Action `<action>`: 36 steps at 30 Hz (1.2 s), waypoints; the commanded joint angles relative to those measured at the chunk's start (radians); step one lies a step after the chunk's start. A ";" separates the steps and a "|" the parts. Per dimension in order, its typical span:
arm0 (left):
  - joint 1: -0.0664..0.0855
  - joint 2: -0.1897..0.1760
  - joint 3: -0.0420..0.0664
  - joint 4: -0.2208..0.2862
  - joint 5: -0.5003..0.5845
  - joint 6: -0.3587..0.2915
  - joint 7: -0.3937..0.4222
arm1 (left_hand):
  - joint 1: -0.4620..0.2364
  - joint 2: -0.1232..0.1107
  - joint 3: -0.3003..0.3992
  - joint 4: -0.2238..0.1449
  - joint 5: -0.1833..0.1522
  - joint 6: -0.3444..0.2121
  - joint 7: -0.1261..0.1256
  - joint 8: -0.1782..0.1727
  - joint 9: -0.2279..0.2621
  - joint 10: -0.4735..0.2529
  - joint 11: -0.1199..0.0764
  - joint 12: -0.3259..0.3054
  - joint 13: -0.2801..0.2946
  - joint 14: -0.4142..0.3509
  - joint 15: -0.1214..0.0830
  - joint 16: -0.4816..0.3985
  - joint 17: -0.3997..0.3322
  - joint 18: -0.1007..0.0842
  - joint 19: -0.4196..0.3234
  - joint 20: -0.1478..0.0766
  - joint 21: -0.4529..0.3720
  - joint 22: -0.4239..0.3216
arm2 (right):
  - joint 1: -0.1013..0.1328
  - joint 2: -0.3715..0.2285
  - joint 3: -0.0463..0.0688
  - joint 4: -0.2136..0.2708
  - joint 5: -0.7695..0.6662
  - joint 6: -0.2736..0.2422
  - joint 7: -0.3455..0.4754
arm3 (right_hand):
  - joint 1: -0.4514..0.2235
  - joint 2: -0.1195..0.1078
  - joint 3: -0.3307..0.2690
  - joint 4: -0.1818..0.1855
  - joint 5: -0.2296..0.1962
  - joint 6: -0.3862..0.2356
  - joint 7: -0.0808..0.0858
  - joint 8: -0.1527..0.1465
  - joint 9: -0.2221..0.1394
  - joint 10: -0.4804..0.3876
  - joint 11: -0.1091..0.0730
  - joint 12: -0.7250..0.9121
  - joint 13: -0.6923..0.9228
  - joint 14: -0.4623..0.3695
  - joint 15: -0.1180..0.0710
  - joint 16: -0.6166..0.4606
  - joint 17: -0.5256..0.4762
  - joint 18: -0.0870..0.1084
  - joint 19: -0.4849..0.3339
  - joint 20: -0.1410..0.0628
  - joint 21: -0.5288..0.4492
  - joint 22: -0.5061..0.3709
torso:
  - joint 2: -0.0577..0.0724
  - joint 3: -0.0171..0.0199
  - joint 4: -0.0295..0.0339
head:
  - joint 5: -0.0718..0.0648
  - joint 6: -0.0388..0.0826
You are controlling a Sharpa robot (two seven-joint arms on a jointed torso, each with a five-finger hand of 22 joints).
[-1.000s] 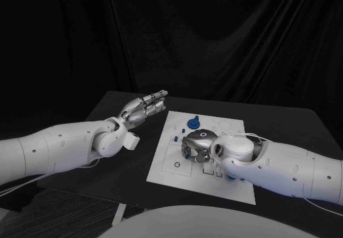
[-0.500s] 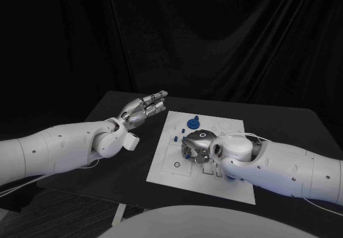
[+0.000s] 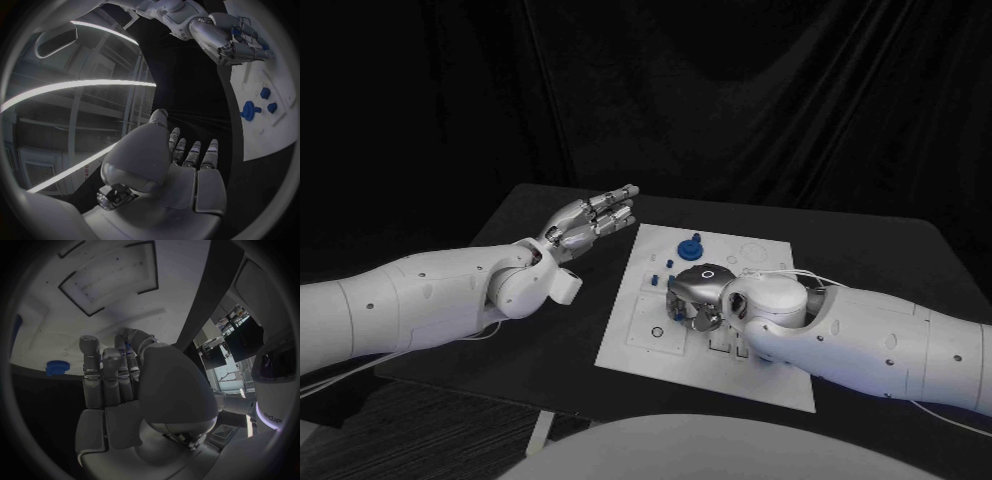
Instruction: Assemble the parts on the task board
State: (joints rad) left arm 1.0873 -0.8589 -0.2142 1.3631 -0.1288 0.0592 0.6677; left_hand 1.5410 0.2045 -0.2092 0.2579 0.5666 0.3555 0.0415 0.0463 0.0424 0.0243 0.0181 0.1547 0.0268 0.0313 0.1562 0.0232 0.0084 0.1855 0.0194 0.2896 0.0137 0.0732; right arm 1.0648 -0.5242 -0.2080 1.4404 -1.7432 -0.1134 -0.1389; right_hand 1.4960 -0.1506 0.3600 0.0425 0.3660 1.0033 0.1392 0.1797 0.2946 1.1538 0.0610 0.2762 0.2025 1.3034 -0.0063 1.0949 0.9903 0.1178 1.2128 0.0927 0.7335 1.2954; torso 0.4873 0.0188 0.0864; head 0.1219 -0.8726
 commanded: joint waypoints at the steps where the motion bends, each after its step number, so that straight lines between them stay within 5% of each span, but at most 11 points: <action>1: -0.002 0.003 0.001 -0.001 0.007 0.015 0.005 | 0.012 0.005 0.019 -0.001 0.011 -0.005 0.007 -0.002 -0.002 -0.008 0.010 0.006 -0.002 0.007 0.012 0.013 0.006 -0.012 0.013 0.004 0.006 0.017 | -0.003 0.002 0.001 -0.002 -0.003 0.012 -0.021 | 0.001 0.028 0.004 -0.009 -0.014 -0.015 -0.001 -0.025 -0.013 -0.025 0.004 0.024 0.020 -0.011 -0.001 -0.008 -0.013 0.037 -0.010 0.002 -0.032 0.068 | 0.000 0.0002 0.0001 | -0.001 0.000; 11: -0.007 0.003 0.001 -0.003 0.007 0.019 0.003 | 0.012 0.009 0.022 0.000 0.011 -0.010 0.007 -0.003 -0.003 -0.009 0.013 0.008 -0.002 0.007 0.014 0.013 0.006 -0.012 0.014 0.005 0.007 0.018 | -0.004 0.004 0.001 -0.004 -0.003 0.018 -0.024 | -0.008 0.030 0.004 -0.006 -0.020 -0.055 -0.002 -0.055 -0.029 -0.052 0.004 0.043 0.039 -0.021 0.001 -0.005 -0.015 0.040 -0.020 0.006 -0.047 0.065 | 0.000 0.0004 0.0004 | -0.001 0.000; 13: -0.008 0.003 0.001 -0.003 0.007 0.019 0.002 | 0.012 0.009 0.023 0.000 0.011 -0.010 0.006 -0.003 -0.003 -0.008 0.014 0.010 -0.002 0.007 0.015 0.013 0.006 -0.012 0.015 0.005 0.007 0.018 | -0.004 0.003 0.001 -0.004 -0.003 0.019 -0.025 | -0.012 0.027 0.003 -0.006 -0.021 -0.107 -0.020 -0.084 -0.044 -0.080 0.008 0.061 0.056 -0.061 0.006 -0.042 -0.059 0.049 -0.056 0.008 -0.108 0.052 | 0.000 0.0005 0.0005 | -0.001 0.000; 21: -0.010 0.005 0.001 -0.005 0.007 0.020 -0.001 | 0.012 0.010 0.024 0.000 0.011 -0.011 0.006 -0.004 -0.003 -0.008 0.015 0.012 -0.001 0.007 0.015 0.014 0.006 -0.012 0.015 0.005 0.007 0.018 | -0.004 0.002 0.001 -0.006 -0.003 0.009 -0.029 | -0.022 0.029 0.002 -0.002 -0.022 -0.153 -0.038 -0.105 -0.057 -0.143 0.020 0.099 0.089 -0.096 0.016 -0.064 -0.098 0.054 -0.082 0.016 -0.142 0.046 | 0.000 0.0006 0.0004 | -0.003 0.000; 36: -0.013 0.007 0.001 -0.009 0.007 0.022 -0.008 | 0.011 0.012 0.025 0.002 0.011 -0.015 0.006 -0.004 -0.003 -0.008 0.019 0.012 -0.001 0.007 0.016 0.013 0.006 -0.013 0.015 0.005 0.007 0.018 | -0.004 0.003 0.001 -0.010 -0.003 -0.018 -0.041 | -0.075 0.045 -0.001 0.038 -0.016 -0.186 -0.038 -0.109 -0.070 -0.187 0.025 0.146 0.123 -0.104 0.022 -0.051 -0.107 0.056 -0.088 0.027 -0.162 0.040 | 0.000 0.0006 0.0003 | -0.002 0.000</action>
State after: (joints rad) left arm 1.0759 -0.8539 -0.2144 1.3537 -0.1287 0.0684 0.6531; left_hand 1.5463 0.2098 -0.2092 0.2579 0.5666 0.3466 0.0500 0.0463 0.0424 0.0216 0.0224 0.1547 0.0268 0.0379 0.1629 0.0232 0.0085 0.1855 0.0193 0.2898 0.0138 0.0738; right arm 1.0639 -0.5217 -0.2079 1.4308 -1.7430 -0.1100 -0.1540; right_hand 1.4464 -0.1023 0.3573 0.0733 0.3659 0.8318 0.1009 0.0868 0.2360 0.9980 0.0770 0.4040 0.3081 1.2032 0.0152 1.0455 0.8936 0.1185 1.1254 0.1161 0.5863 1.2954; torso 0.4871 0.0194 0.0866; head 0.1198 -0.8726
